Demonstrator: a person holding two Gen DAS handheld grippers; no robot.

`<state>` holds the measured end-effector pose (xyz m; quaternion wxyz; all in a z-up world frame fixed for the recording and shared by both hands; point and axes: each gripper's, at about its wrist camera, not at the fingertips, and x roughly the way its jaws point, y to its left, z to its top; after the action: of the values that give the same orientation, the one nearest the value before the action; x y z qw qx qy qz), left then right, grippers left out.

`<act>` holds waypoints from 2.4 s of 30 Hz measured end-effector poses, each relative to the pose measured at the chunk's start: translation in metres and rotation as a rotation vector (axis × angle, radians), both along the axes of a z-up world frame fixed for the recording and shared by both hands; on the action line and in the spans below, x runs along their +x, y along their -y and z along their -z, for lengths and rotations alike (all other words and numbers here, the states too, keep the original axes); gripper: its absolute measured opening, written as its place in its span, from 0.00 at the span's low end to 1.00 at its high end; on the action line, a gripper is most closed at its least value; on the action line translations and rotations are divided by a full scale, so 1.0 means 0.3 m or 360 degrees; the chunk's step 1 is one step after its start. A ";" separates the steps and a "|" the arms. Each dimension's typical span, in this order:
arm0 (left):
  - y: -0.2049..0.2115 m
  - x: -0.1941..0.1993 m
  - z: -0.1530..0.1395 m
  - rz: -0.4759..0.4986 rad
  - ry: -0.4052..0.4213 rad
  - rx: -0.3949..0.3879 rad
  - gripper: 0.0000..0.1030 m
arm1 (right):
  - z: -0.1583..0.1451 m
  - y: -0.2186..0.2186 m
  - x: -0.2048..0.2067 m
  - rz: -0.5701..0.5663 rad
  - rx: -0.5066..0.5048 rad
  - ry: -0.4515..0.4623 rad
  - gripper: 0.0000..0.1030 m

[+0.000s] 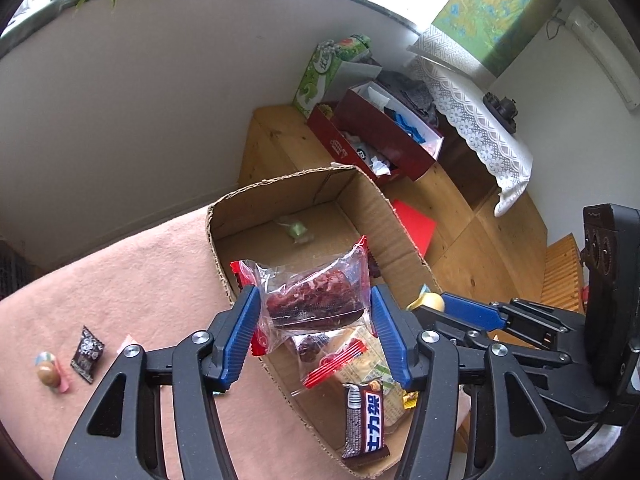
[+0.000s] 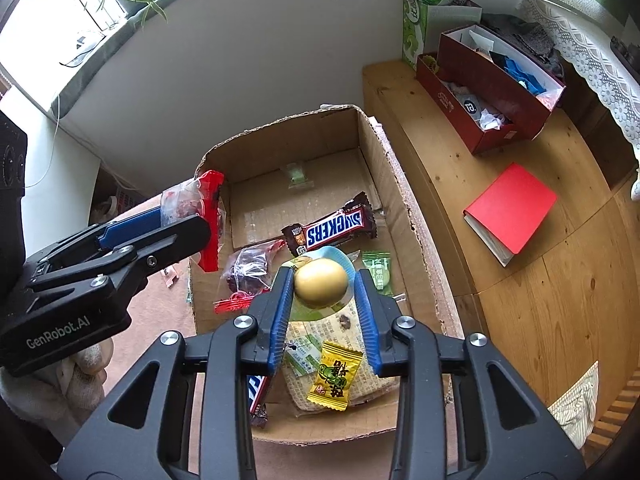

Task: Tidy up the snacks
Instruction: 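Open the right gripper to drop the yellow candy while the left drops the brownie bag, then move both grippers back over the table toward the remaining candies, then grasp the black wrapped candy with the right gripper while the left grasps the round brown candy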

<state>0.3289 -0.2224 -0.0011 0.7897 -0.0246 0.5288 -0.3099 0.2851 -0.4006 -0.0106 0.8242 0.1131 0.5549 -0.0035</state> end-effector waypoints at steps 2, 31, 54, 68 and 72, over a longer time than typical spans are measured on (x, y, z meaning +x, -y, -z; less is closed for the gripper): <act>-0.004 0.001 0.002 -0.0007 -0.0007 0.0008 0.55 | -0.002 -0.002 -0.002 -0.0001 -0.0008 0.0000 0.34; -0.249 -0.025 -0.025 -0.0261 0.0007 0.0048 0.60 | -0.071 -0.175 0.016 -0.0139 0.0011 0.0093 0.61; -0.784 -0.064 0.160 -0.0810 -0.0126 0.0201 0.60 | 0.038 -0.727 0.194 -0.0670 0.0163 -0.0022 0.61; -0.776 -0.004 0.263 -0.0752 -0.0185 0.0202 0.47 | 0.283 -0.784 0.356 -0.0436 0.0408 -0.0377 0.42; -0.783 0.006 0.279 -0.0748 -0.0197 0.0202 0.47 | 0.320 -0.804 0.366 -0.0408 0.0419 -0.0431 0.41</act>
<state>0.3308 0.0126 -0.0847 0.8061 -0.1162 0.5744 -0.0818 0.3948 -0.1593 -0.1067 0.7140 0.1466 0.6660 0.1587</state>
